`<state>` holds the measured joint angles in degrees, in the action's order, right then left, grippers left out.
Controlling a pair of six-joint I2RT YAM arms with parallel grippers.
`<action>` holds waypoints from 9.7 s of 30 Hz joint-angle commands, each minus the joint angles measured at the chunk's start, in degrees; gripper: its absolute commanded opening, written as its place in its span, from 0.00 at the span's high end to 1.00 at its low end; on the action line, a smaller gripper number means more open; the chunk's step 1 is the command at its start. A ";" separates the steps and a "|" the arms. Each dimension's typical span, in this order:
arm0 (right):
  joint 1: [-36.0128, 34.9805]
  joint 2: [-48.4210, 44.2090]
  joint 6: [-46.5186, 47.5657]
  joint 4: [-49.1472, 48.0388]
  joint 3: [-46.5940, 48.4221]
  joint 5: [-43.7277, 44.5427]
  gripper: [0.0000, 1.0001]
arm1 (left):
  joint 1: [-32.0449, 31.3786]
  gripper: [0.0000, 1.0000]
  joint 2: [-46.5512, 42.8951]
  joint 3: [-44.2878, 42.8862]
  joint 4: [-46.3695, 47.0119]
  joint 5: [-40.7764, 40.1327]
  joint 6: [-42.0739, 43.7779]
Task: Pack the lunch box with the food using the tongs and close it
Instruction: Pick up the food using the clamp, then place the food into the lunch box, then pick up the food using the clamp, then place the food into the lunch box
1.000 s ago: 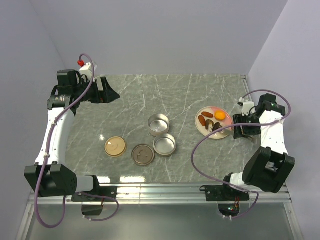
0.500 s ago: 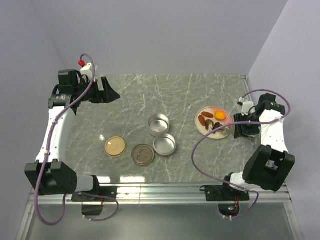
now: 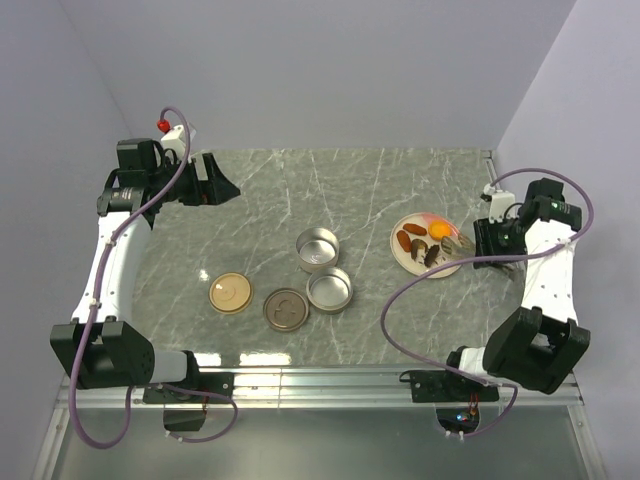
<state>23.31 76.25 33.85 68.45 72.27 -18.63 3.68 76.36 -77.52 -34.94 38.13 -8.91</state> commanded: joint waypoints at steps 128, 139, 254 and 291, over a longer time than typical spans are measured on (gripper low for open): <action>-56.98 -2.85 -10.11 -5.95 3.76 -2.46 0.42 | 0.10 0.03 0.81 -0.35 -0.66 -1.48 0.91; -36.52 -7.34 -11.17 -5.43 3.31 -2.81 0.43 | 0.10 0.03 2.30 -2.47 -1.45 -0.60 1.00; -11.16 -3.90 2.37 -3.92 6.22 -22.33 0.76 | 0.18 0.02 2.04 -2.12 -1.45 -2.00 0.56; -70.51 -25.01 7.46 -35.21 -22.34 25.05 0.87 | 6.34 0.02 5.90 -3.43 -2.59 2.65 -2.34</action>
<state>-46.33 53.32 39.35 40.23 50.65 2.00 9.80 81.25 -77.95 -37.71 39.24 -11.42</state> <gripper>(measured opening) 0.306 0.978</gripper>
